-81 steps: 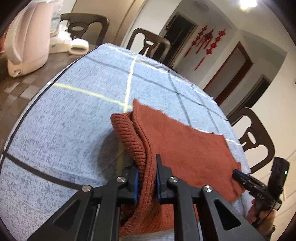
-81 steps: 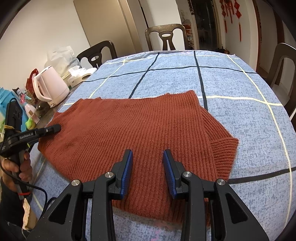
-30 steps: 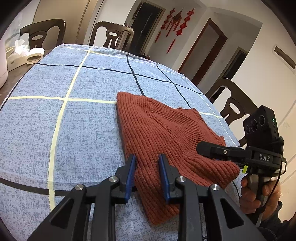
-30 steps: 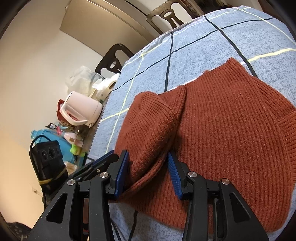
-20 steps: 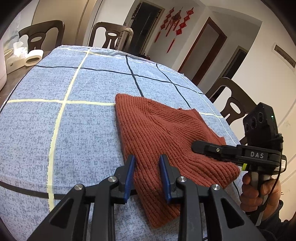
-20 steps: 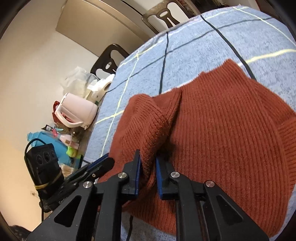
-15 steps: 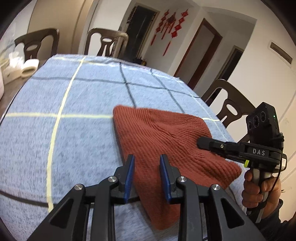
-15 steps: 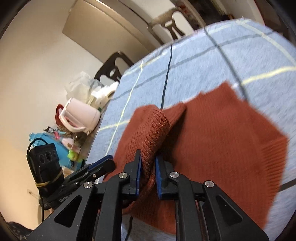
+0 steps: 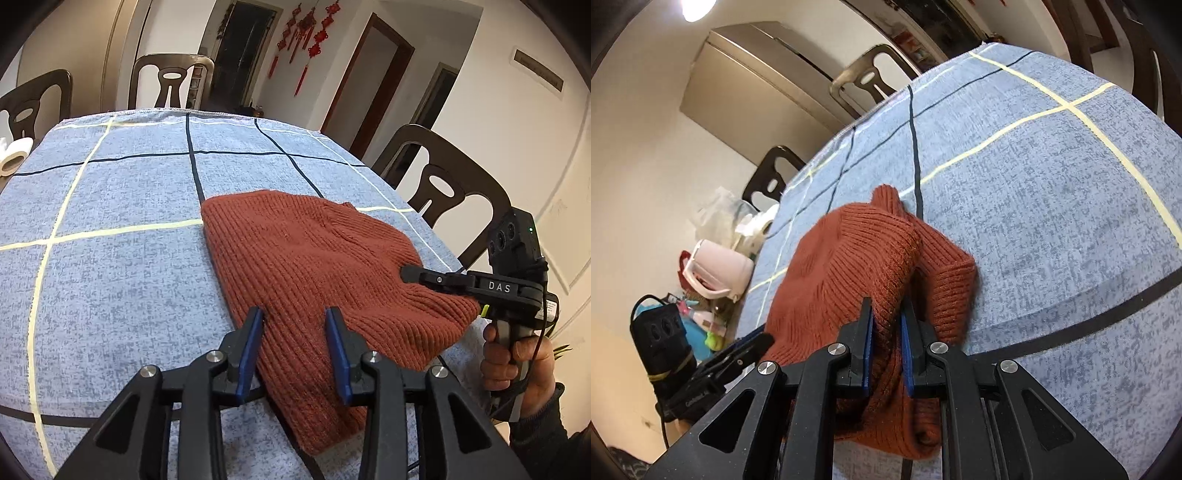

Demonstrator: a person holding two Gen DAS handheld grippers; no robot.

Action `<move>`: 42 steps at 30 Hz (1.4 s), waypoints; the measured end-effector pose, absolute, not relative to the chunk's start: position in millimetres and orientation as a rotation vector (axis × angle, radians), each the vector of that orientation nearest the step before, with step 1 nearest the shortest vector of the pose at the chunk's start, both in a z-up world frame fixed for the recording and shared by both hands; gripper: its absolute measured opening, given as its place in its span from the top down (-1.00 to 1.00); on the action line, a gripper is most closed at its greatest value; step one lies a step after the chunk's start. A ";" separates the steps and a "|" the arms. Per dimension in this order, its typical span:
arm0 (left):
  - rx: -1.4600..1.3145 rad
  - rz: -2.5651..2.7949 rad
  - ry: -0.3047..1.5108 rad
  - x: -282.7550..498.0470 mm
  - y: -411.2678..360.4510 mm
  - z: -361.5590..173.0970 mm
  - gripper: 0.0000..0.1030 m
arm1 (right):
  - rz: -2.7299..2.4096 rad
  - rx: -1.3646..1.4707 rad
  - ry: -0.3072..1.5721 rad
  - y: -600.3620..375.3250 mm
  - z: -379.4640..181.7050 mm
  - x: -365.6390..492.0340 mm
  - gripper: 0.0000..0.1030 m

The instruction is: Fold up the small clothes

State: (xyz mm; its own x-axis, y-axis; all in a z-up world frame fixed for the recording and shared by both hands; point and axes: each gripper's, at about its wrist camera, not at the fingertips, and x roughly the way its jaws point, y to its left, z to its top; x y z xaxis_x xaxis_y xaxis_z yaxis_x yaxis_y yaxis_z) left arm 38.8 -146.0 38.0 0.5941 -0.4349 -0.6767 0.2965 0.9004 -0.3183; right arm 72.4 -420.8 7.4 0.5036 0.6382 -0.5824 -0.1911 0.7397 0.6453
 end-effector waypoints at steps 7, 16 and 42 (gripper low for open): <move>-0.168 -0.423 0.833 38.3 -148.1 36.2 0.21 | 0.544 0.498 0.904 -422.2 12.2 67.5 0.70; -0.140 -0.414 0.832 39.5 -155.7 40.1 0.21 | 0.602 0.311 0.768 -405.5 64.9 34.6 0.65; -0.070 -0.432 0.801 53.5 -173.2 42.0 0.14 | 0.434 0.202 0.837 -388.3 33.1 70.7 0.75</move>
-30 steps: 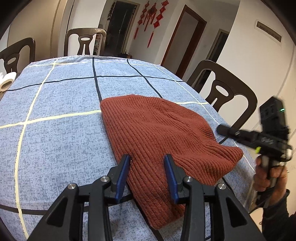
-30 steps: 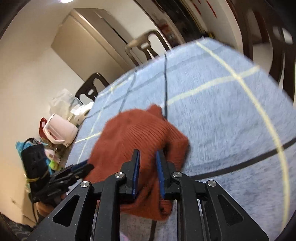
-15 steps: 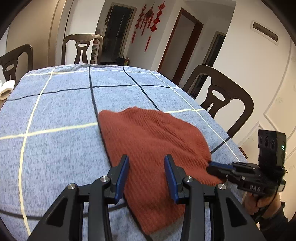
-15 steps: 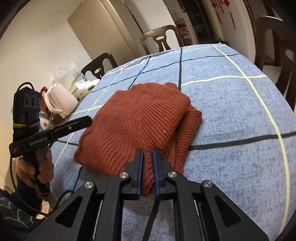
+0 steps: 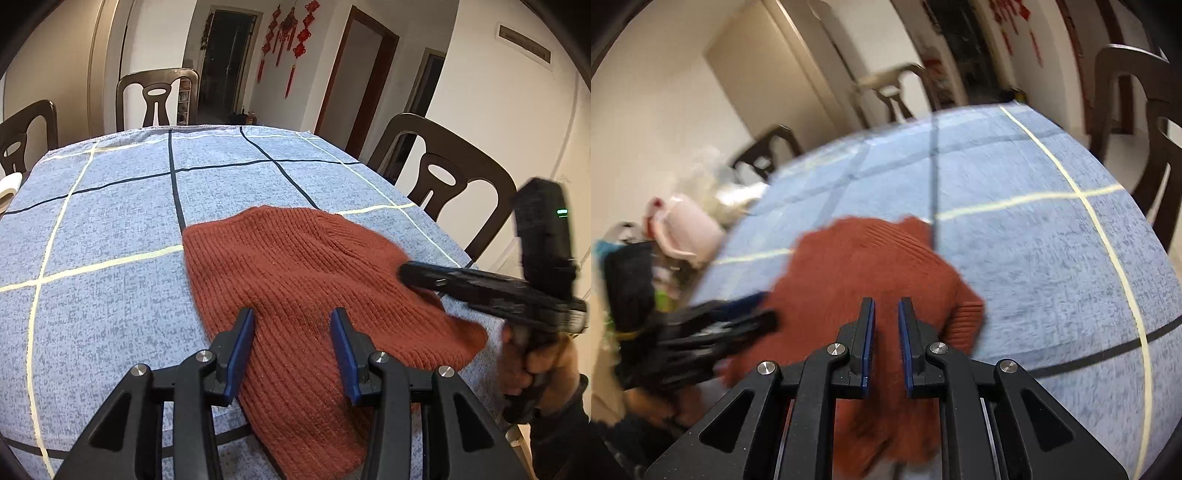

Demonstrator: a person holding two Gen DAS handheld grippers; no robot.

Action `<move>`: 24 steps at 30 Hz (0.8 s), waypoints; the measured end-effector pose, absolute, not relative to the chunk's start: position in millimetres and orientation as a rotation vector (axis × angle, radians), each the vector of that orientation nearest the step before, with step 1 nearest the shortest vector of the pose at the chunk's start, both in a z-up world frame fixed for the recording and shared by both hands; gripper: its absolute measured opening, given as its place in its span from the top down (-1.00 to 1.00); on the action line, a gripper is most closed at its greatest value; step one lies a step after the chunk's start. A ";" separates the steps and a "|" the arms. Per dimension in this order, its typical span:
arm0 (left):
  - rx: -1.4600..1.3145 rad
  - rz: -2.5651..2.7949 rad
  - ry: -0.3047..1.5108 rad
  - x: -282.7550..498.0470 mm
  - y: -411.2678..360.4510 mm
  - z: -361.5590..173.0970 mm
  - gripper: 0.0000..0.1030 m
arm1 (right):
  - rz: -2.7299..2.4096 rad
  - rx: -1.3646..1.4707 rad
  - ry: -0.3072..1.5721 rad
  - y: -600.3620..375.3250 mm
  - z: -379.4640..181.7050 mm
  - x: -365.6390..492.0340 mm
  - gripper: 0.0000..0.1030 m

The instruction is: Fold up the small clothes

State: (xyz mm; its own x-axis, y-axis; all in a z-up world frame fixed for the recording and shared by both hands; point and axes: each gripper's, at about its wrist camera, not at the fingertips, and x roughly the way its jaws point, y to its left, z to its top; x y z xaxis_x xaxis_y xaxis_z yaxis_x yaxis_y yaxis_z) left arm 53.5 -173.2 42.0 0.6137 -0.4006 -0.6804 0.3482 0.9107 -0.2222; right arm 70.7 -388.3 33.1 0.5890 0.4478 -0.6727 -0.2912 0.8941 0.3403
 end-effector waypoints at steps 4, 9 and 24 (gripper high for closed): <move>-0.039 -0.428 0.789 53.9 -180.4 39.8 0.14 | 0.412 0.243 0.840 -400.6 24.9 76.6 0.77; -0.045 -0.433 0.797 54.2 -177.3 43.5 0.14 | 0.403 0.203 0.828 -400.4 33.3 66.1 0.75; -0.019 -0.436 0.794 13.9 -172.8 40.0 0.14 | 0.518 0.073 0.830 -389.7 27.4 12.7 0.75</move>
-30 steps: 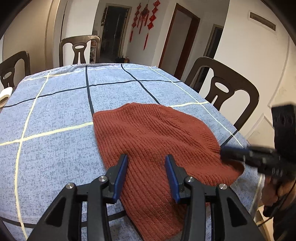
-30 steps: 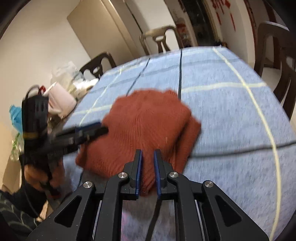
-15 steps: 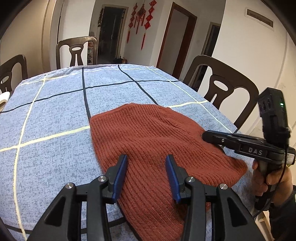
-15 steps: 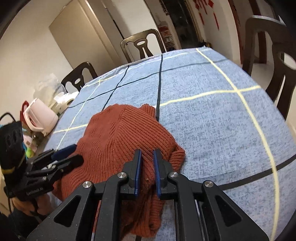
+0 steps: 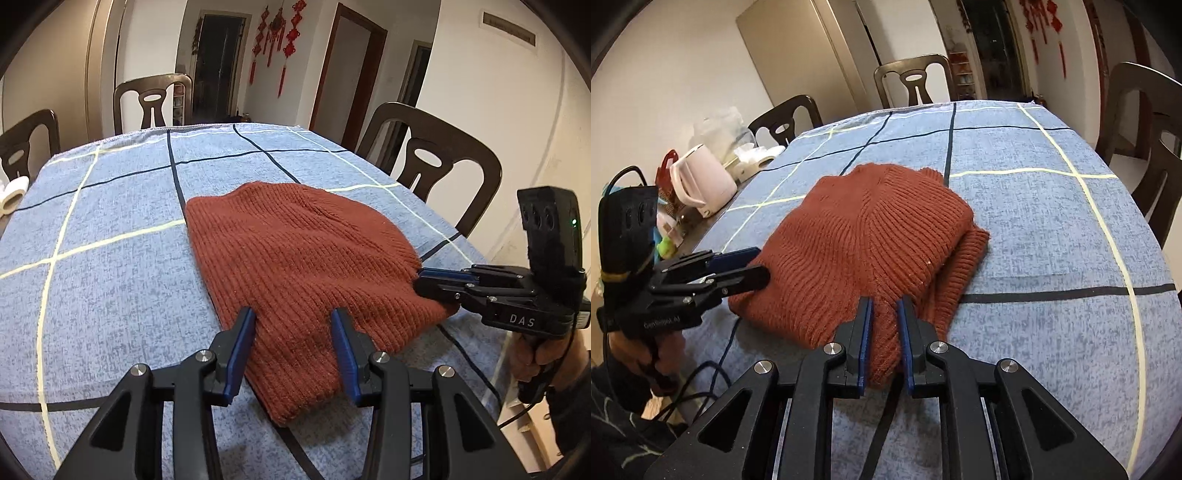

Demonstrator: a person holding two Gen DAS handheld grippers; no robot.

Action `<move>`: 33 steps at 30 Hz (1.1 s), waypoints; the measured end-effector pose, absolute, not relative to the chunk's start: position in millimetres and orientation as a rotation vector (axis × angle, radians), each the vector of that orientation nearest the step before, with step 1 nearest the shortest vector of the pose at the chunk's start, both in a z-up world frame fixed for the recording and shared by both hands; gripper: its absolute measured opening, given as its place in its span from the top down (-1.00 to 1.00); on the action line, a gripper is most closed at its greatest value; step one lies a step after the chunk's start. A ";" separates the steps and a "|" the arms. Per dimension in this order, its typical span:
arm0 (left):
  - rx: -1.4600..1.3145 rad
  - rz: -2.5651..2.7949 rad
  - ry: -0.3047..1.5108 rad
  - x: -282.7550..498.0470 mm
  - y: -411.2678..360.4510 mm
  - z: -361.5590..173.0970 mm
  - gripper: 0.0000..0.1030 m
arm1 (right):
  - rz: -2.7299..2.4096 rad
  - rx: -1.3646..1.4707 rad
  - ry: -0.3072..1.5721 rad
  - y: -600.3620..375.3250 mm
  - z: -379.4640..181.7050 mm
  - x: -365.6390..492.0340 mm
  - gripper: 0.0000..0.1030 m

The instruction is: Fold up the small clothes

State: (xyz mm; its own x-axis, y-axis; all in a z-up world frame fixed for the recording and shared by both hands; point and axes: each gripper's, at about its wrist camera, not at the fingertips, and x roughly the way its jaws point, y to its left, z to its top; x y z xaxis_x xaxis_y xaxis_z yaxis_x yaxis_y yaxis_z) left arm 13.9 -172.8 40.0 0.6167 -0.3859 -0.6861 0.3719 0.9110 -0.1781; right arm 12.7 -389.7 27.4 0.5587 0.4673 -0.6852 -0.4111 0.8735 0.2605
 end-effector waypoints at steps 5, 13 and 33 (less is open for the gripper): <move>-0.034 -0.436 0.809 18.5 -169.8 48.2 0.14 | 0.511 0.068 0.838 -387.5 36.4 15.6 0.71; -0.049 -0.351 0.846 47.7 -169.4 42.5 0.14 | 0.460 0.111 0.809 -384.0 37.8 42.4 0.69; -0.090 -0.316 0.842 54.1 -163.7 41.4 0.10 | 0.421 0.142 0.823 -389.3 33.4 64.0 0.69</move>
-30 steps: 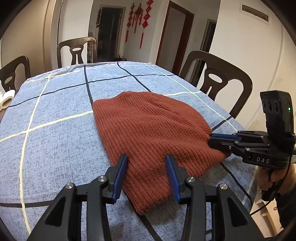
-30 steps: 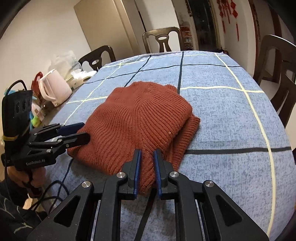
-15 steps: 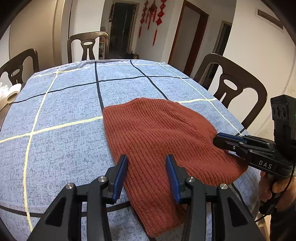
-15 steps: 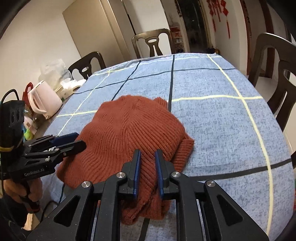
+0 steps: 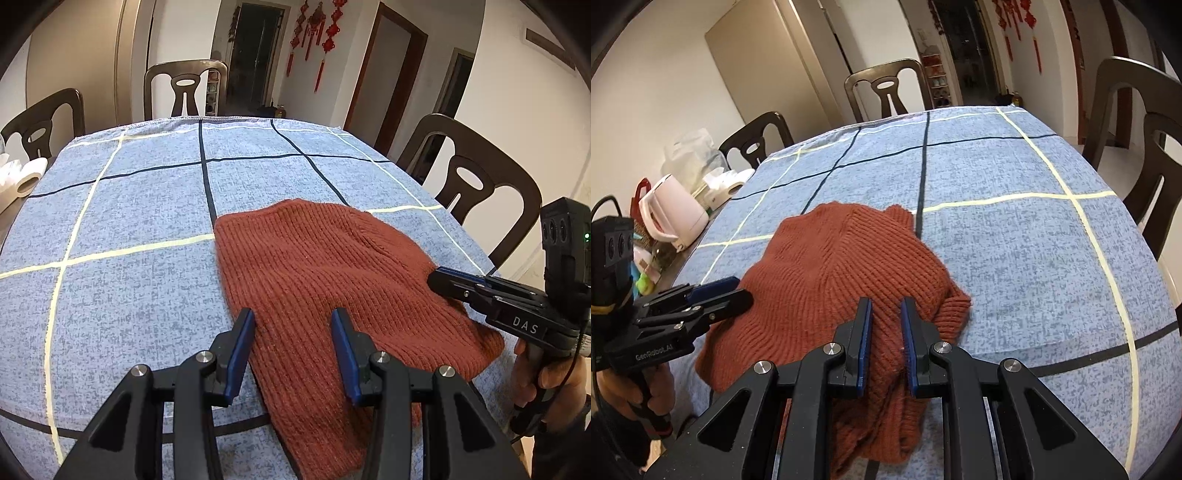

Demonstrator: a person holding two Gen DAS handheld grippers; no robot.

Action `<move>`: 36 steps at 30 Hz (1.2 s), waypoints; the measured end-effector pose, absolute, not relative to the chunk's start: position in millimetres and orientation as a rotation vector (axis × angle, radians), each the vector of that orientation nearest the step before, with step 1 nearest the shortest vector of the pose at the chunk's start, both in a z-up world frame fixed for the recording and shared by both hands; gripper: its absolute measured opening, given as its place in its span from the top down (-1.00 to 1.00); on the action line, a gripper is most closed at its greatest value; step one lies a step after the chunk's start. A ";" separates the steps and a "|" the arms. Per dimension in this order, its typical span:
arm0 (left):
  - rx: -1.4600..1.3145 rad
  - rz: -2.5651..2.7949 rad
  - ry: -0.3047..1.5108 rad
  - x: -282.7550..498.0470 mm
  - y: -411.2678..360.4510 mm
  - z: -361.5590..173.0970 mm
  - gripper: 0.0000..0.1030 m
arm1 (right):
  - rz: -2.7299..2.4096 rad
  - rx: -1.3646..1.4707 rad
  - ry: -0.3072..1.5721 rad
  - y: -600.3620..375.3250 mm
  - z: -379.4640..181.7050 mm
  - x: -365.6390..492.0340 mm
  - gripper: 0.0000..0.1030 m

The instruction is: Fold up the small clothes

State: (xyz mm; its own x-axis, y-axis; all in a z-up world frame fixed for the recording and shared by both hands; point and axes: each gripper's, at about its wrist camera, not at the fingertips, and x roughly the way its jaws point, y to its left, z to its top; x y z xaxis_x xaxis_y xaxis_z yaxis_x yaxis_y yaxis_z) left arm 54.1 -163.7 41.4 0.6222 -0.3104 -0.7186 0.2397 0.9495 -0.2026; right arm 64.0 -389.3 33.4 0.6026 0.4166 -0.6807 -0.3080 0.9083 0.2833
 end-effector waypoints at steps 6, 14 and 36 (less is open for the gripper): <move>-0.147 -0.334 0.843 55.8 -155.9 36.6 0.05 | 0.419 0.150 0.826 -391.6 31.7 65.2 0.69; -0.197 -0.334 0.840 61.8 -145.0 38.9 0.06 | 0.420 0.180 0.833 -396.7 37.3 67.4 0.67; -0.224 -0.325 0.926 122.5 -158.5 25.3 0.20 | 0.434 0.353 0.865 -413.6 29.7 101.0 0.87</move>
